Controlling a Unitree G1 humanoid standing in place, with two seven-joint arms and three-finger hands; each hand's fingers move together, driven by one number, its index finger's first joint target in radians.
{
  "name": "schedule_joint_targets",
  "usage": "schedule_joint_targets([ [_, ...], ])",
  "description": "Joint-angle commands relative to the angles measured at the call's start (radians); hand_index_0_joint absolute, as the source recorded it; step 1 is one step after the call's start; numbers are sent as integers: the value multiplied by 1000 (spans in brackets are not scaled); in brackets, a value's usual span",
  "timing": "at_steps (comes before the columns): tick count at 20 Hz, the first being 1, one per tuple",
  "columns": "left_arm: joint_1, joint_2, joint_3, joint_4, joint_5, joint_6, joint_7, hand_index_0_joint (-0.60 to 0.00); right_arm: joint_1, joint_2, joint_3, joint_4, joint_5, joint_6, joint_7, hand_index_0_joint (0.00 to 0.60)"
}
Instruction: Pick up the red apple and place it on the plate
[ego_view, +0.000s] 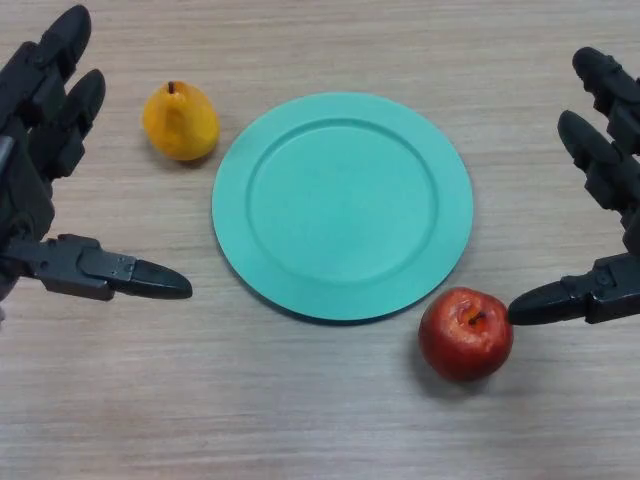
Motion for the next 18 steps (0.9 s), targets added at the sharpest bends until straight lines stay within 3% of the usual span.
schedule_joint_targets([
  [1,-19,29,66,-55,-5,-139,25,0,2,-25,-83,-70,49,-172,18,0],
  [5,-10,29,71,-11,-15,-159,17,0,100,9,-73,-73,-12,-222,51,0],
  [7,-6,25,63,18,8,-188,17,0,151,49,-24,15,-126,-380,44,0],
  [8,-5,19,52,28,18,-197,24,0,177,72,22,120,-206,-518,8,0],
  [12,22,-2,29,21,71,-215,16,0,194,79,85,402,-381,-827,-99,0],
  [17,26,-6,34,14,74,-197,8,0,194,105,165,489,-421,-755,-178,0],
  [18,26,-6,37,16,83,-200,19,0,183,110,181,512,-441,-734,-209,51],
])
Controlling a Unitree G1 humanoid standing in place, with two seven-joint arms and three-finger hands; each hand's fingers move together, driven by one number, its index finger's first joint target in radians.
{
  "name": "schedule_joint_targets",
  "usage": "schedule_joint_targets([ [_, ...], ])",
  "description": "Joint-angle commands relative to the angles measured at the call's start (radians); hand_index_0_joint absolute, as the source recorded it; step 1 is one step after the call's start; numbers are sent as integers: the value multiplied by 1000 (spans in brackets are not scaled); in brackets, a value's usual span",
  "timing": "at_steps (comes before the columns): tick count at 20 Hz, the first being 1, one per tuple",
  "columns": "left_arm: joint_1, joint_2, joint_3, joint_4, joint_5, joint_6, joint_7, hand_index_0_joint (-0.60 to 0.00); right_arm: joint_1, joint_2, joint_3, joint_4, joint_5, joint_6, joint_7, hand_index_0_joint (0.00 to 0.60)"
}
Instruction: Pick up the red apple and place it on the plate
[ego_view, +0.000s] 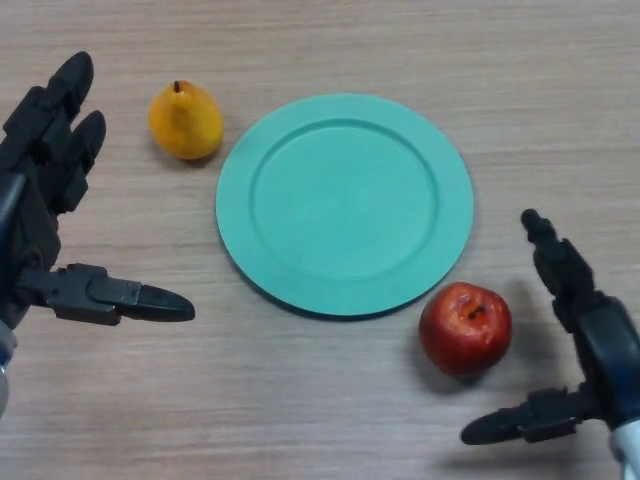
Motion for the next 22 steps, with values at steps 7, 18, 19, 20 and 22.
schedule_joint_targets([
  [7,-12,25,56,-77,-15,-114,7,0,-92,-8,5,54,-75,69,-138,600],
  [18,-53,64,105,0,-59,-187,61,0,-443,-31,-35,84,-70,158,-117,600],
  [19,-54,69,109,2,-60,-196,61,0,-469,-23,-27,110,-73,154,-121,600],
  [20,-57,74,113,5,-61,-208,68,0,-514,-9,-7,170,-68,138,-135,600],
  [22,-60,76,112,16,-57,-228,79,0,-553,-2,25,243,-62,130,-177,600],
])
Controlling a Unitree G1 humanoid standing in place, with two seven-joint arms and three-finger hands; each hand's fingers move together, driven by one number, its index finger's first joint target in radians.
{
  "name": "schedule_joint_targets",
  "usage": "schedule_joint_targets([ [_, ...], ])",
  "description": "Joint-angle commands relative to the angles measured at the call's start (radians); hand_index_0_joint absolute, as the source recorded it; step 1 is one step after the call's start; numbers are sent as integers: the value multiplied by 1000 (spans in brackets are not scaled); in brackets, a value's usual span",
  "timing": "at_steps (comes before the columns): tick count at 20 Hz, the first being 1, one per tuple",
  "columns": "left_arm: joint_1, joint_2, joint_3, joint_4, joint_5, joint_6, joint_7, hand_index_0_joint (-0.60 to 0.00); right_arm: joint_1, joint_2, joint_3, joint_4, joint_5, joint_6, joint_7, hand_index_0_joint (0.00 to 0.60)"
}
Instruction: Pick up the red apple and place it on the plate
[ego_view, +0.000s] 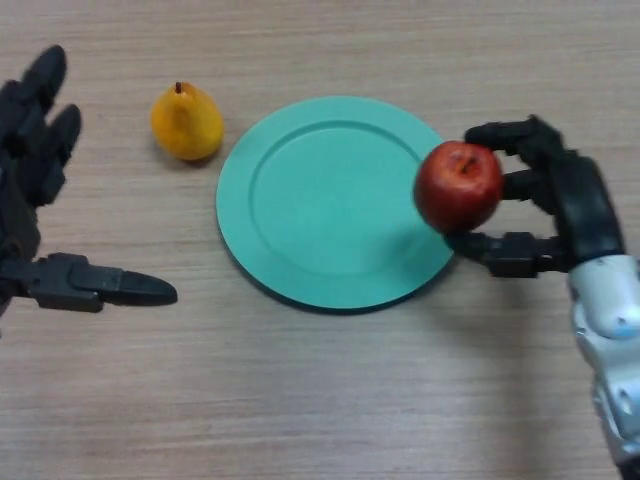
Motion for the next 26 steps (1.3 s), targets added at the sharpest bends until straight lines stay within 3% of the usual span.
schedule_joint_targets([
  [1,-41,55,72,-32,-2,-165,43,0,-89,-8,-18,2,-16,-126,-110,600],
  [3,-34,56,69,-42,-4,-145,38,0,-102,-7,5,43,-37,-101,-156,600],
  [5,-26,44,73,-32,-3,-174,39,0,-94,-7,43,45,-27,-57,-144,600],
  [8,-14,44,75,-39,-7,-169,34,0,-90,-6,62,15,-48,-21,-103,201],
  [10,-17,57,78,-30,2,-142,12,0,-103,-6,76,-13,-70,1,-65,0],
  [13,-15,47,65,-9,20,-148,3,0,-104,-6,56,-30,-66,-3,-49,0],
  [15,-5,33,55,4,37,-184,6,0,-85,-6,11,-90,-76,16,-14,0],
  [17,-11,44,53,10,35,-167,-13,0,-45,-21,-51,-191,-107,2,56,0],
  [22,-29,52,49,57,25,-212,-73,0,117,-113,-163,-435,6,-50,192,0],
  [26,-24,54,35,34,39,-165,-123,0,228,-132,-243,-628,133,30,271,0],
])
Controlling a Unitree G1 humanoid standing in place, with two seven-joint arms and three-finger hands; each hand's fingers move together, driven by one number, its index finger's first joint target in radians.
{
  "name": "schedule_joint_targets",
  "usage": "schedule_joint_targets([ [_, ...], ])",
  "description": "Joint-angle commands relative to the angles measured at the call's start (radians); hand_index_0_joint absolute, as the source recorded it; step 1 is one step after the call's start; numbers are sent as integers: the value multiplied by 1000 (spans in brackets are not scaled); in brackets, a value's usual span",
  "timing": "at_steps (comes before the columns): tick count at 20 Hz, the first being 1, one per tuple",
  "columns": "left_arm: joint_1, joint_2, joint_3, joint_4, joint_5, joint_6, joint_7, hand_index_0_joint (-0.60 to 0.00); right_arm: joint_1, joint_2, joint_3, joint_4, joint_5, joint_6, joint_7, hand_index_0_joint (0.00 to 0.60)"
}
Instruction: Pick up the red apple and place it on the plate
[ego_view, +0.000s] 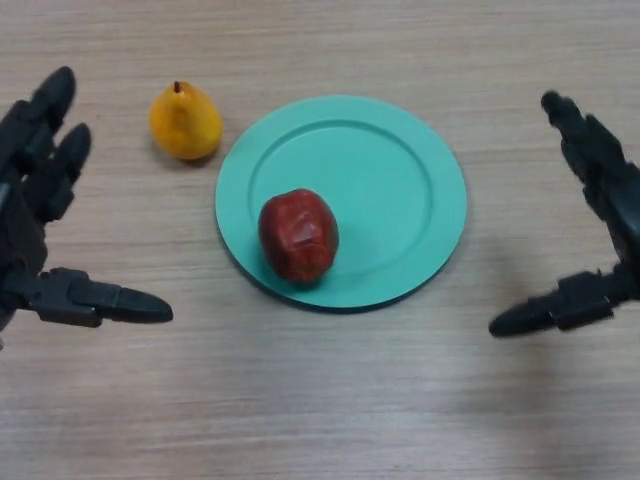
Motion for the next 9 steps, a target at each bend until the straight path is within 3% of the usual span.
schedule_joint_targets([
  [1,-33,51,51,-71,28,-125,-28,0,-18,-39,-87,-124,97,-54,-9,0],
  [4,-21,38,52,-113,-2,-128,-32,0,2,-45,-115,-194,182,-36,1,0],
  [9,-30,37,35,-120,37,-108,-14,0,18,-36,-107,-235,217,-4,-13,0],
])
